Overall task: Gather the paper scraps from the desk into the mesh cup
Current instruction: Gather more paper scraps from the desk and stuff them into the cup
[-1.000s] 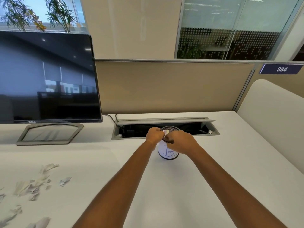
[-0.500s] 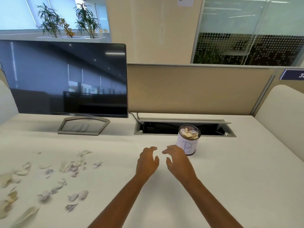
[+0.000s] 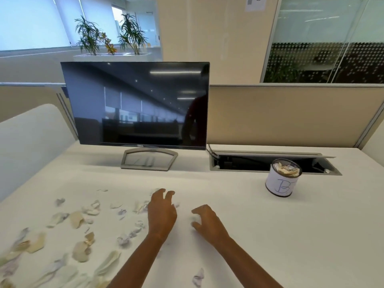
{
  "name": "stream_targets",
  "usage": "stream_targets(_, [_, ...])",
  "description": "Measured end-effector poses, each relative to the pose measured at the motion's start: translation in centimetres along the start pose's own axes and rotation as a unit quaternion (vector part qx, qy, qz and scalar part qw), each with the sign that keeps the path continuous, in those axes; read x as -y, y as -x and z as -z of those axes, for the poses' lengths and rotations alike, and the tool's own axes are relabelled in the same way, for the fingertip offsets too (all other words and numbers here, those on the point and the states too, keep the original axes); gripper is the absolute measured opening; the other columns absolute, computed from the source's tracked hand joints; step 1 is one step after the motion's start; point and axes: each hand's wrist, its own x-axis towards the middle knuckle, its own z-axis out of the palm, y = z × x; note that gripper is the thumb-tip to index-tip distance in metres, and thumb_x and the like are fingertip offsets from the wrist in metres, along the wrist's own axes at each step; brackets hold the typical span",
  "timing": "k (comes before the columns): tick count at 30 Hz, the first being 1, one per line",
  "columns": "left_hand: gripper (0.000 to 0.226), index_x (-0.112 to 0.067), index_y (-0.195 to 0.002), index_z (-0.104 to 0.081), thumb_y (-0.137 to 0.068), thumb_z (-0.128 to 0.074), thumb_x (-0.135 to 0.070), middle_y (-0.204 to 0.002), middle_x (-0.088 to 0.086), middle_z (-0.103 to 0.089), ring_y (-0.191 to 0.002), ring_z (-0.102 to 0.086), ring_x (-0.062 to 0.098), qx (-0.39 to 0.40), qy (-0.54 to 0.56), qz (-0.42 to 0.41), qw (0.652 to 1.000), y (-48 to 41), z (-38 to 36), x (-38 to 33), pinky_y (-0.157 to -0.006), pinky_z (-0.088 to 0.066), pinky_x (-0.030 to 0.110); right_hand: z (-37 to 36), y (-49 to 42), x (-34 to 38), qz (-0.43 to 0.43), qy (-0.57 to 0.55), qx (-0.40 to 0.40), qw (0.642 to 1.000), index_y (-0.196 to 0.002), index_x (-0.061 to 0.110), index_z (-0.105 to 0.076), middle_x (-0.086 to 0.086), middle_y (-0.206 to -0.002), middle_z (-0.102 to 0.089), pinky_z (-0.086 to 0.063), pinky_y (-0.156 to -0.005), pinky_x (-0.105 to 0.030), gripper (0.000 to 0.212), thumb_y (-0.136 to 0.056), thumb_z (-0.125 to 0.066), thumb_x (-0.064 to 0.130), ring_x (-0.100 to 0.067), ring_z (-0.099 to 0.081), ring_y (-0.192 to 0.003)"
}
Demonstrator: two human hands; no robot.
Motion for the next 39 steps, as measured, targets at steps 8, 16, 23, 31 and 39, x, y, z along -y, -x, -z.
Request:
stream_targets(8, [0.067,-0.025,-0.145,-0.020,-0.090,-0.053,-0.043,-0.144,0.014,-0.029,-0.135,-0.032,0.029,0.169,-0.011,0.118,0.978,-1.9,1.2,6.5,-0.109,-0.035,0.042,-3.0,-5.8,4.8,-0.012,0.084,0.036,0.996,-0.146,0.021,-0.020,-0.011,-0.153,-0.015,-0.032,-0.110,-0.033,0.070,-0.088,-0.060,0.018,-0.029,-0.027,-0.138])
stream_targets(16, [0.038,-0.019,-0.131,-0.047,-0.094,-0.052,-0.023,-0.132,0.006,-0.046,-0.123,-0.041,0.022,0.114,0.059,0.043,0.991,-2.5,0.3,8.6,-0.099,-0.042,0.029,-3.4,-11.1,8.2,0.004,0.163,0.124,0.979,-0.147,0.027,-0.007,-0.009,-0.158,0.010,-0.030,-0.112,-0.048,0.100,-0.076,-0.074,0.013,-0.038,-0.016,-0.141])
stream_targets(23, [0.029,-0.012,-0.123,-0.054,-0.094,-0.049,-0.011,-0.125,0.008,-0.050,-0.118,-0.045,0.021,0.072,0.111,0.032,0.991,-2.7,-0.1,9.7,-0.093,-0.040,0.024,-4.3,-13.0,9.5,0.038,0.215,0.183,0.959,-0.144,0.030,-0.024,-0.006,-0.155,-0.015,-0.030,-0.110,-0.047,0.079,-0.080,-0.070,0.019,-0.034,-0.019,-0.137])
stream_targets(31, [0.022,0.003,-0.095,-0.063,-0.087,-0.043,0.008,-0.104,0.018,-0.057,-0.099,-0.058,0.029,0.049,0.147,0.048,0.987,-2.6,-0.1,10.0,-0.081,-0.045,0.033,-5.3,-9.9,7.4,0.110,0.220,0.053,0.968,-0.115,0.006,-0.061,-0.017,-0.119,-0.055,-0.045,-0.091,-0.040,0.027,-0.090,-0.049,0.006,-0.031,-0.051,-0.110])
stream_targets(39, [0.021,0.004,-0.097,-0.063,-0.093,-0.043,0.000,-0.109,0.020,-0.058,-0.099,-0.059,0.027,0.089,0.197,0.038,0.976,-0.9,0.7,9.1,-0.073,-0.035,0.018,-4.1,-5.1,3.8,0.014,0.069,-0.035,0.997,-0.110,0.007,-0.066,-0.013,-0.119,-0.061,-0.039,-0.089,-0.023,0.028,-0.092,-0.044,0.005,-0.024,-0.057,-0.110])
